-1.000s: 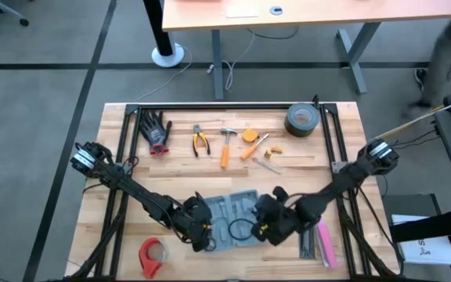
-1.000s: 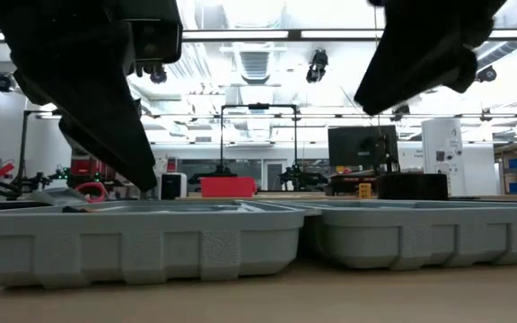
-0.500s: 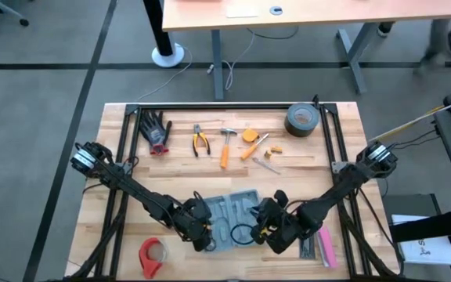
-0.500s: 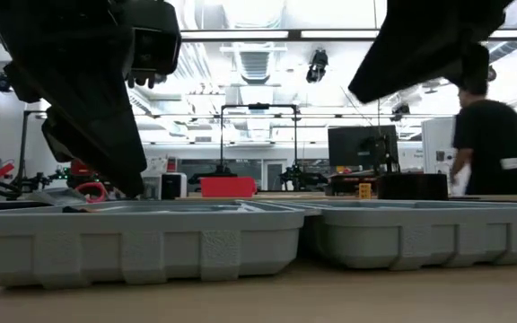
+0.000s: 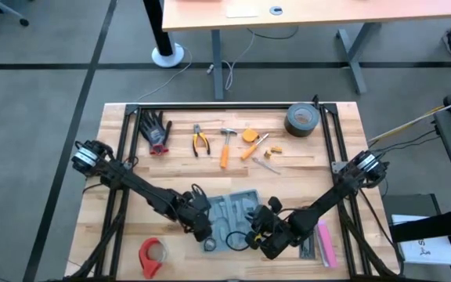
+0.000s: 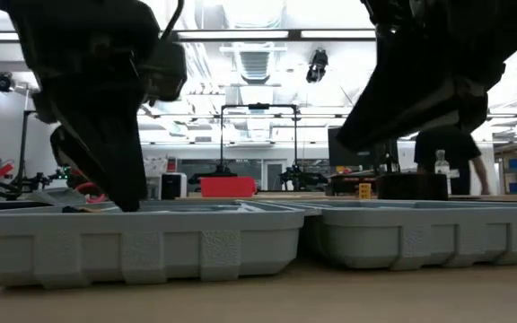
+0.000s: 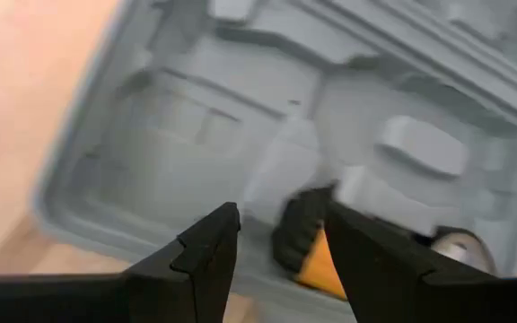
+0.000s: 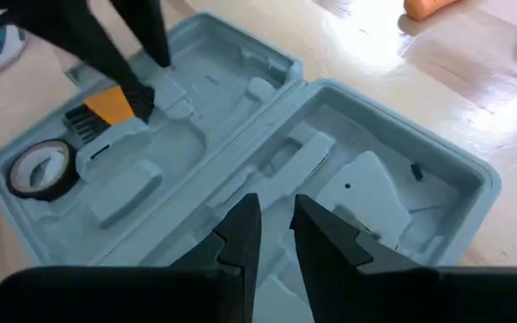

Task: Prefit tool cases
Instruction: Remove the hex keys from the gray tool box

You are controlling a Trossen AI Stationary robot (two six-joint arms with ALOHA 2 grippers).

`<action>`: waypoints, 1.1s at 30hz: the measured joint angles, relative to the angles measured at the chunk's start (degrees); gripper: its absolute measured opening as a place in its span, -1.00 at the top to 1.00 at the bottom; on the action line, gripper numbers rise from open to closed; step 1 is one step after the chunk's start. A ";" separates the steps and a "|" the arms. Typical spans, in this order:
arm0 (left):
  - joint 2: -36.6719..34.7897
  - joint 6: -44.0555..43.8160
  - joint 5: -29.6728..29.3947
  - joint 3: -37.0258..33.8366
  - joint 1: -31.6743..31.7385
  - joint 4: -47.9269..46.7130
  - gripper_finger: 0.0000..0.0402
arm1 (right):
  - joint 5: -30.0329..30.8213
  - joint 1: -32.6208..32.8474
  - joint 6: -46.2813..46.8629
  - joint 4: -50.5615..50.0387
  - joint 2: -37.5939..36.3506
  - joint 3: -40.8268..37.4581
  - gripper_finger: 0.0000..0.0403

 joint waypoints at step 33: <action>-0.02 23.38 -15.72 0.00 7.74 -2.02 0.15 | -0.06 -0.17 -3.52 5.55 -0.02 0.26 0.84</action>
